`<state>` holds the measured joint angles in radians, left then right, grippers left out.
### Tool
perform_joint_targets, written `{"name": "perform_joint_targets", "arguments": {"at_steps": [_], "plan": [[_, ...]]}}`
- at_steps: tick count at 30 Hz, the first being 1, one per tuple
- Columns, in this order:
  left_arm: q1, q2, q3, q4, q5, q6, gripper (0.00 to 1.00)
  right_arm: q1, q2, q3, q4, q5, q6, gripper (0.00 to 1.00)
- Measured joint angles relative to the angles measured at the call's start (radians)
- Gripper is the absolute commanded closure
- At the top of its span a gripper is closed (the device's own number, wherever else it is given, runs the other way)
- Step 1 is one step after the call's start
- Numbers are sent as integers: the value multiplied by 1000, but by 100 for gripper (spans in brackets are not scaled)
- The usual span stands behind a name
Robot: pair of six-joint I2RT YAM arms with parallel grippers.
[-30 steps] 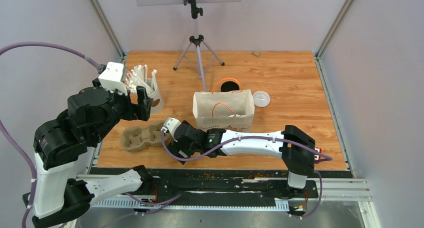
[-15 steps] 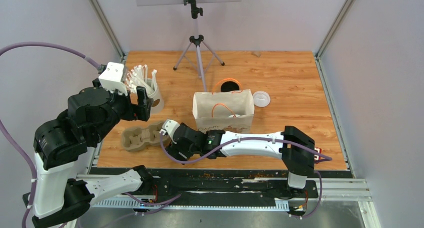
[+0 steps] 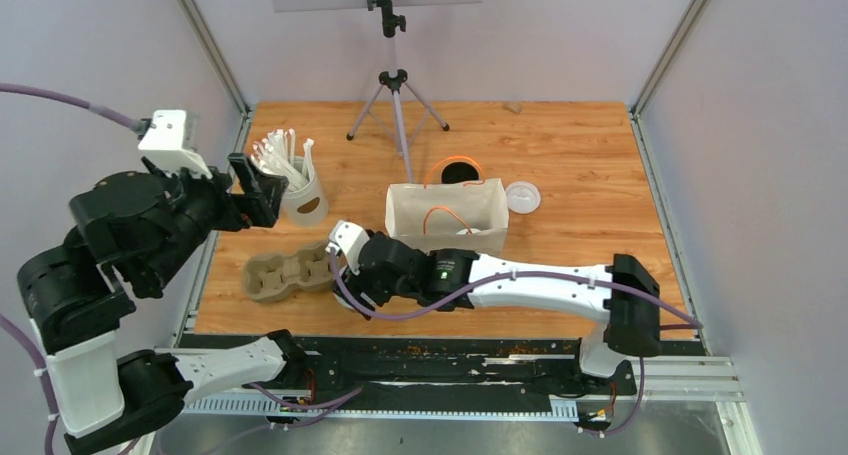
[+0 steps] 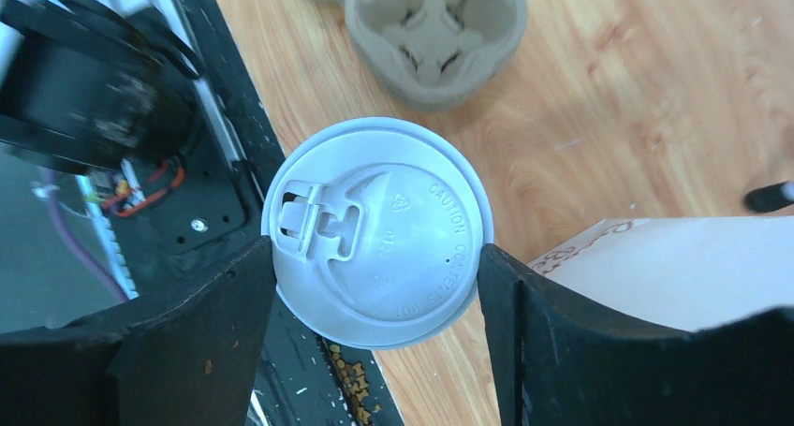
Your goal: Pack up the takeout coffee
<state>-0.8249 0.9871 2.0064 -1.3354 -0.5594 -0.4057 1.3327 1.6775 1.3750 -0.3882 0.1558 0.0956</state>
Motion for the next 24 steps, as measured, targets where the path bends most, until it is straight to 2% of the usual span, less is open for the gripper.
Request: {"name": "perform_joint_targets", "arguments": {"at_steps": [4, 11, 18, 24], "plan": [[0, -5, 58, 4, 0, -32, 0, 0, -83, 55, -22, -5, -16, 27], [0, -10, 41, 35, 6, -51, 2, -23, -230, 176, -74, 11, -50, 27], [0, -18, -81, 82, 39, -61, 4, -92, -343, 306, -120, 89, -121, 27], [0, -58, -300, 193, 113, -71, 6, -128, -424, 327, -150, 188, -218, 27]]}}
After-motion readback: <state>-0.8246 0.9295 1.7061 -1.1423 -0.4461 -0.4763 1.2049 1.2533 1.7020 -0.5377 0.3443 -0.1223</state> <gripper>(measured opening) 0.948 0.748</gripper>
